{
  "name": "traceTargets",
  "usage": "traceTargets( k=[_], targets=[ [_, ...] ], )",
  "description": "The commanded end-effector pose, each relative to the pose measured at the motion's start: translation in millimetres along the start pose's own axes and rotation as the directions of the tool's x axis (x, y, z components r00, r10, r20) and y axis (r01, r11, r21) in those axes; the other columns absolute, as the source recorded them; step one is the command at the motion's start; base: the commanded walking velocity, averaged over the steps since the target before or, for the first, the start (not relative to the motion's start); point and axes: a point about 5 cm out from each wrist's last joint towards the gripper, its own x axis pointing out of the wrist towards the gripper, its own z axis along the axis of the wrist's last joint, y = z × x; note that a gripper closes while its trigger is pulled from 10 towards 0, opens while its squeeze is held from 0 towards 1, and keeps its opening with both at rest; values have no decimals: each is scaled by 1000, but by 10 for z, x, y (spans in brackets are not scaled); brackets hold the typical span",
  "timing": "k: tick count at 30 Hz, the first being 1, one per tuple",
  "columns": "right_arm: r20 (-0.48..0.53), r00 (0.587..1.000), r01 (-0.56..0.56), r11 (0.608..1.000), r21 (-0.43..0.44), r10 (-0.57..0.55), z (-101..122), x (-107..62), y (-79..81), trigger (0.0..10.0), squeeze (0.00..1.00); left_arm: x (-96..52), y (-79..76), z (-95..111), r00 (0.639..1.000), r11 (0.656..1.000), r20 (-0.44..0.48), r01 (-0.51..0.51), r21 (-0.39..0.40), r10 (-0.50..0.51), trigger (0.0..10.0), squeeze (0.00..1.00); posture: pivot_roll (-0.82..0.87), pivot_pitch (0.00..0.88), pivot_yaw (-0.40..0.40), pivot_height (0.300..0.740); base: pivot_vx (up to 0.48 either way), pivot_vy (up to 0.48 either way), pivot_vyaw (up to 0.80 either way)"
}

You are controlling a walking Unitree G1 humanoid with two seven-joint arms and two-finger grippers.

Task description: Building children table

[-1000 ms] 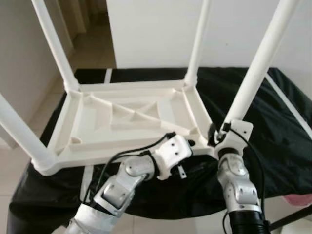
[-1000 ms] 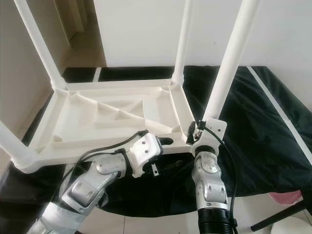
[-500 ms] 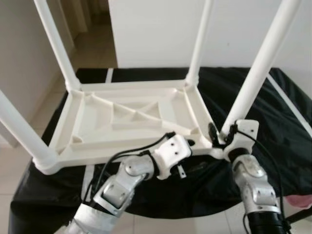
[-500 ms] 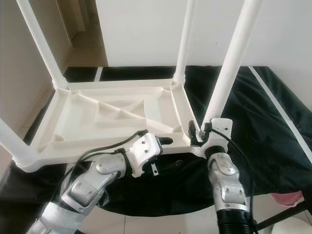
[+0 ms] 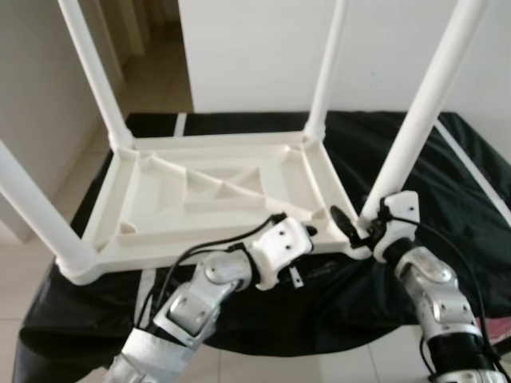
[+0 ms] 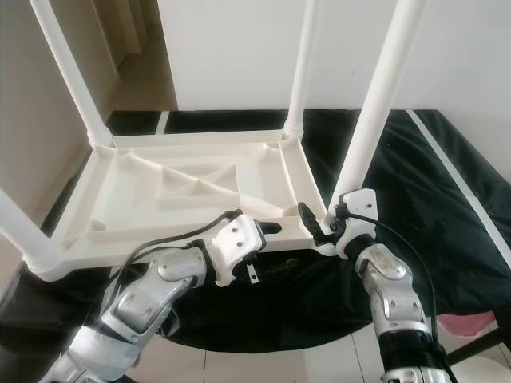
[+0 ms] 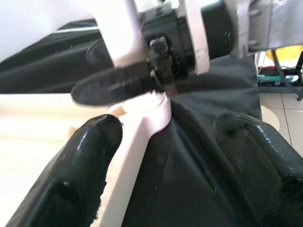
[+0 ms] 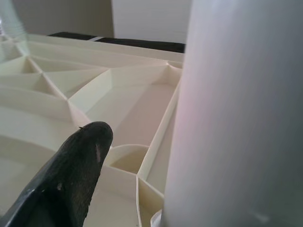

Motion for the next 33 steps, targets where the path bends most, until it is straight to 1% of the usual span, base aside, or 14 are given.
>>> traceTargets(
  k=[1,3,5,6,12,17,18,19,23,25,27,31,32,33],
  targets=[
    [-2,998,-58,998,-17,58,4,41,53,10000,0,13,-13,-11,999,999,-10,31,14,-31,10000,0,-60,0,-6,740,0,0,0],
    [-10,996,-88,996,-32,87,-15,36,58,10000,0,10,-12,-12,999,999,-10,32,17,-32,10000,0,-60,0,-6,740,0,0,0],
    [-10,996,-88,996,-32,87,-15,36,58,10000,0,10,-12,-12,999,999,-10,32,17,-32,10000,0,-60,0,-6,740,0,0,0],
    [-21,995,-94,995,-38,93,-51,13,33,0,0,3,-3,-13,1000,999,-16,28,26,-27,10000,0,-44,0,-14,740,0,0,0],
    [-40,994,-104,994,-27,103,-117,-23,4,0,0,-14,17,-15,1000,999,-18,16,28,-15,10000,0,-37,0,-19,740,0,0,0],
    [-51,992,-115,993,-34,113,-155,-7,0,0,0,-16,23,-15,1000,999,-16,15,29,-14,10000,0,-36,0,-17,740,0,0,0],
    [-69,992,-107,994,-38,104,-171,1,-10,2588,0,-9,20,-10,1000,999,-14,16,28,-16,10000,0,-38,0,-13,740,0,0,0],
    [-74,993,-98,995,-34,95,-175,9,-16,10000,0,-7,17,-7,1000,999,-13,19,28,-18,10000,0,-38,0,-10,740,0,0,0],
    [-82,994,-71,997,-40,67,-174,23,-21,10000,0,-10,5,-4,1000,999,-10,27,28,-26,10000,0,-38,0,-9,740,0,0,0],
    [-70,996,-55,998,-34,52,-165,28,-23,10000,0,-13,4,-5,1000,999,-10,27,27,-26,10000,0,-39,0,-7,740,0,0,0],
    [-70,997,-14,1000,-6,14,-168,42,-37,10000,0,-18,-1,-11,1000,999,-12,27,28,-27,10000,0,-39,0,-5,740,0,0,0],
    [-72,997,25,1000,-1,-25,-170,51,-39,10000,0,-18,-9,-12,999,999,-12,31,27,-30,10000,0,-39,0,-4,740,0,0,0],
    [-71,995,67,998,0,-67,-172,54,-28,10000,0,-19,-15,-13,999,999,-12,33,25,-33,10000,0,-41,0,-4,740,0,0,0],
    [-68,994,84,996,5,-83,-174,55,-21,10000,0,-20,-16,-15,999,999,-12,34,25,-33,10000,0,-42,0,-5,740,0,0,0]
  ],
)
